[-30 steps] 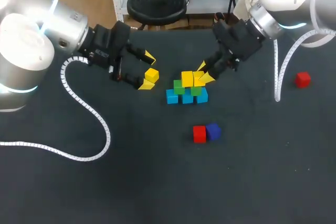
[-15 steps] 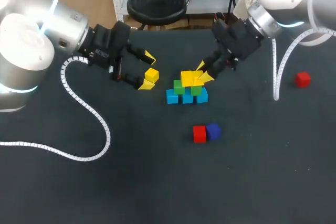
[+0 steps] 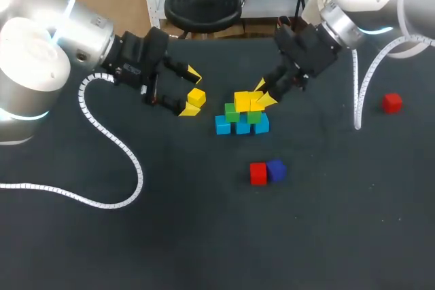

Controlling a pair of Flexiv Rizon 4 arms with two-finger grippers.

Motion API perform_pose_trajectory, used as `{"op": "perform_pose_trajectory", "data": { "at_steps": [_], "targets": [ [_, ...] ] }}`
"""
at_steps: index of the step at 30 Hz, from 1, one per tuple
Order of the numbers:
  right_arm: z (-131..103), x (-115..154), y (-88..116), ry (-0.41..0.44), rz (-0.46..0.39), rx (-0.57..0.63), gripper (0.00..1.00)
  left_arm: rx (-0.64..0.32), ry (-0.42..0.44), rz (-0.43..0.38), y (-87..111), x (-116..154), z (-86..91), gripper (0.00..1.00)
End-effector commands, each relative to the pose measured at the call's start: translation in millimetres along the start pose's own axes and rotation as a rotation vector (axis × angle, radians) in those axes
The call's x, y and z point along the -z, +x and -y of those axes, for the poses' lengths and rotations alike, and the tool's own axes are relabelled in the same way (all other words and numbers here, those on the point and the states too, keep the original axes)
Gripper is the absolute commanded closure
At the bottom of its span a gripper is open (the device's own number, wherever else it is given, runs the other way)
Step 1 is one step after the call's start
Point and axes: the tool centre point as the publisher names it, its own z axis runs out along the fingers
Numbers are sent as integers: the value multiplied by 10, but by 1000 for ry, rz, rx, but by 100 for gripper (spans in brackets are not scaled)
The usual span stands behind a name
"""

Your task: Place the blue cubes, place green cubes on the blue cubes, place the yellow cubes on the green cubes, then place the red cubes on the yellow cubes, and place purple cube on the red cubes.

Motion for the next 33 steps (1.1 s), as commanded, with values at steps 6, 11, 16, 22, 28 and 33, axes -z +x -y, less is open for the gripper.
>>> {"op": "perform_pose_trajectory", "data": {
  "at_steps": [6,11,16,22,28,33],
  "targets": [
    [1,-15,-1,-3,-9,-4,100,-3,0,3,11,4,-1,0],
    [0,-17,-20,-3,-16,-2,100,-3,0,3,11,4,-1,0],
    [-17,-23,-39,9,-31,-4,97,-3,0,3,11,4,-1,0],
    [-63,0,-49,43,-46,-4,100,-3,0,3,11,4,-1,0],
    [-136,22,-56,80,-67,-10,100,-3,0,3,11,4,-1,0],
    [-194,36,-50,100,-66,-7,100,-3,0,3,11,4,-1,0]
  ]
}}
